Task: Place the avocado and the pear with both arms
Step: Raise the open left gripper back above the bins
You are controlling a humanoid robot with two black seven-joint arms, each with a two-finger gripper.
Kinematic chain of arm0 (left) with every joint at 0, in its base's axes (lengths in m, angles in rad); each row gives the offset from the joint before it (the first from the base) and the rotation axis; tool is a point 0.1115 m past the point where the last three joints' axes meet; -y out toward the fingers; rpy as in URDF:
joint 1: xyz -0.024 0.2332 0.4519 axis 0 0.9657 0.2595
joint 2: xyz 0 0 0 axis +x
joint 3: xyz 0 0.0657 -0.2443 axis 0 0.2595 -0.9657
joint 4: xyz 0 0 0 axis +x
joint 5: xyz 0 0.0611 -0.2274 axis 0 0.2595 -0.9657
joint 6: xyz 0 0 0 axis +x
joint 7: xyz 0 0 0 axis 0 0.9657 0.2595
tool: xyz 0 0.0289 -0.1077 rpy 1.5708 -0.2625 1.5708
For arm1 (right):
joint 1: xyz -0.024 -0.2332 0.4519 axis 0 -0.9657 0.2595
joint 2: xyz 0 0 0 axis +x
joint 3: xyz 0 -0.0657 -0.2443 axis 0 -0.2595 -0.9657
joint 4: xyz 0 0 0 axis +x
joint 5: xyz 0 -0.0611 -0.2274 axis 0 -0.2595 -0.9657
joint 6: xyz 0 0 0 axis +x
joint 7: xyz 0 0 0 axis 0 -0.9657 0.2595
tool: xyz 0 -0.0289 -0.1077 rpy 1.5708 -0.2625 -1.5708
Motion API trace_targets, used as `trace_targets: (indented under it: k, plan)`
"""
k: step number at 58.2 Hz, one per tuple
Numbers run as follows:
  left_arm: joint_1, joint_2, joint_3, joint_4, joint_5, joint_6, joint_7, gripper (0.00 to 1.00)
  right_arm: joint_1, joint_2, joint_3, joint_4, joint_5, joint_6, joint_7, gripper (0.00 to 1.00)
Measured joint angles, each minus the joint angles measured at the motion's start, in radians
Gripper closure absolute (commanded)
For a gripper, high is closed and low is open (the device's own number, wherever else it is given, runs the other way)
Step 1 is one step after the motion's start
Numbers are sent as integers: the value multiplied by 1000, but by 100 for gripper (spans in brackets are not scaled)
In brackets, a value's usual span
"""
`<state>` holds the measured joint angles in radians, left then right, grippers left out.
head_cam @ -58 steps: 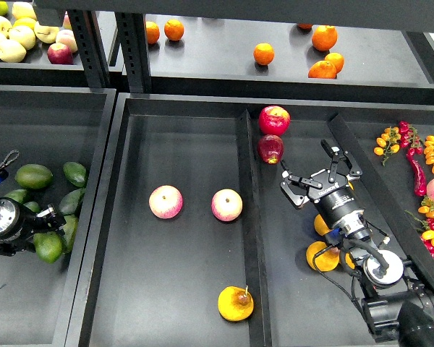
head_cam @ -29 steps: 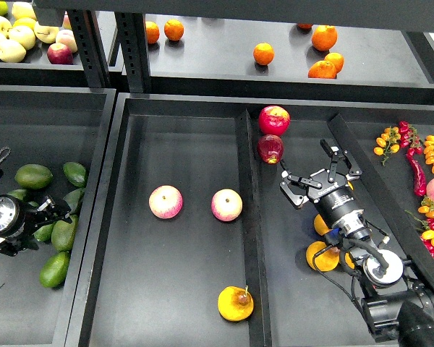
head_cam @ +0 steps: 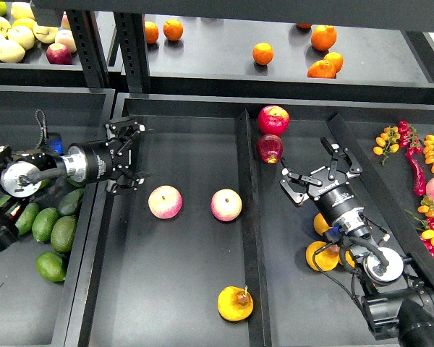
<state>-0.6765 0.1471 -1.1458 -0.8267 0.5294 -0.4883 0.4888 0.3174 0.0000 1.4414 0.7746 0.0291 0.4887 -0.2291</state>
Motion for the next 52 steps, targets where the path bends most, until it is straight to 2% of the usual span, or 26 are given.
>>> trace_targets:
  k: [8, 13, 21, 30, 42, 52]
  plan:
    - [90, -121, -162, -123, -1, 0, 0, 1, 1, 0, 2, 0, 0, 0, 1, 1]
    - [156, -142, -259, -196, -2, 0, 0, 1, 3, 0, 2, -2, 0, 0, 2, 1]
    - [262, -146, -311, -289, -28, 4, -5, 1, 7, 0, 1, -3, 1, 0, -4, 1]
    - [362, -147, -344, -416, -138, 104, -102, 0, 9, 0, 1, -14, 4, 0, -3, 1]
    - [402, -147, -362, -450, -172, 128, -140, 0, 10, 0, -1, -8, 11, 0, 13, 1]
    - [408, -147, -366, -451, -197, 130, -172, 0, 15, 0, -4, 22, 17, 0, 2, 1]
